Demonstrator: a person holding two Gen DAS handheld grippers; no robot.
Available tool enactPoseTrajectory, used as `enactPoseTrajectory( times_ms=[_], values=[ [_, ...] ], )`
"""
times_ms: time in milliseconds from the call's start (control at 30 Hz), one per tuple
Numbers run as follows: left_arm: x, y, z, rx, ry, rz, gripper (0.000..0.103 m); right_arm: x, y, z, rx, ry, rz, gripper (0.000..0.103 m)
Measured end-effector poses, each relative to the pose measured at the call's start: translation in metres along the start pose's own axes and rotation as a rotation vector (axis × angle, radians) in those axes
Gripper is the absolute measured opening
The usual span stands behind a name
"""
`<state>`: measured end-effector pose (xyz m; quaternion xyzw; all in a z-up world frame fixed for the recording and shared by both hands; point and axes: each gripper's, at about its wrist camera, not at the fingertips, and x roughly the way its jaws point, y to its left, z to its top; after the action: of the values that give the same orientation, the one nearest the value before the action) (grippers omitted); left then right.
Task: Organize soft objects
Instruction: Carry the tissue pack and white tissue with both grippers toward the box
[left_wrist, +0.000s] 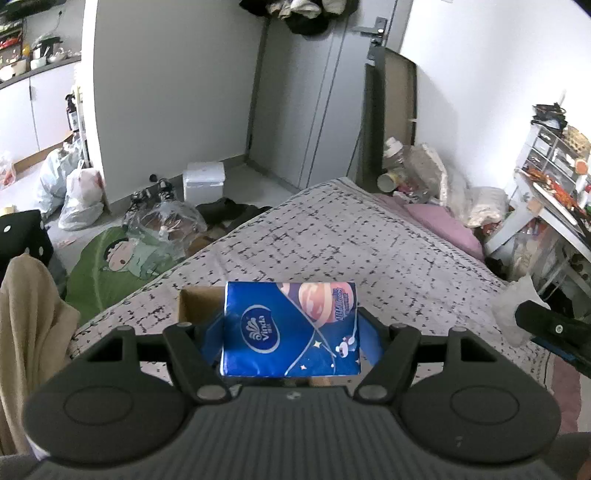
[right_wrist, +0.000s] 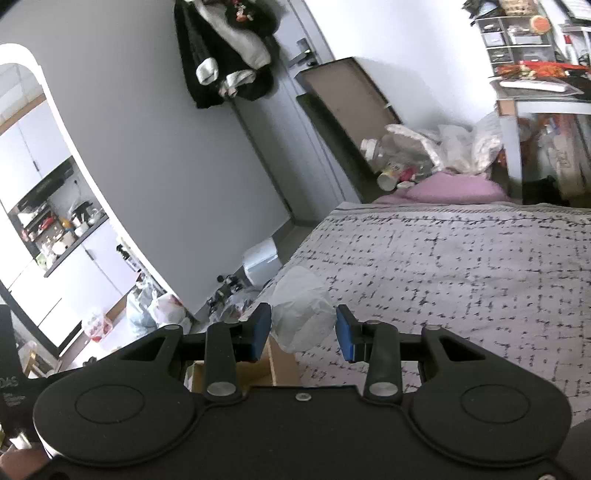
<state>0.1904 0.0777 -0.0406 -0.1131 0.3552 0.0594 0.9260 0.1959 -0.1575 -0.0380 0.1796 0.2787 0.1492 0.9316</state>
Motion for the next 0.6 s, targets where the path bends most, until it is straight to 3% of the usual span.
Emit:
enactPoseTrajectory(
  times_ms=[600],
  values=[
    [0.050,0.051,0.006,-0.065,0.072,0.014,0.071,0.051,0.029,-0.018,-0.023,0.084,0.001,0.038]
  ],
)
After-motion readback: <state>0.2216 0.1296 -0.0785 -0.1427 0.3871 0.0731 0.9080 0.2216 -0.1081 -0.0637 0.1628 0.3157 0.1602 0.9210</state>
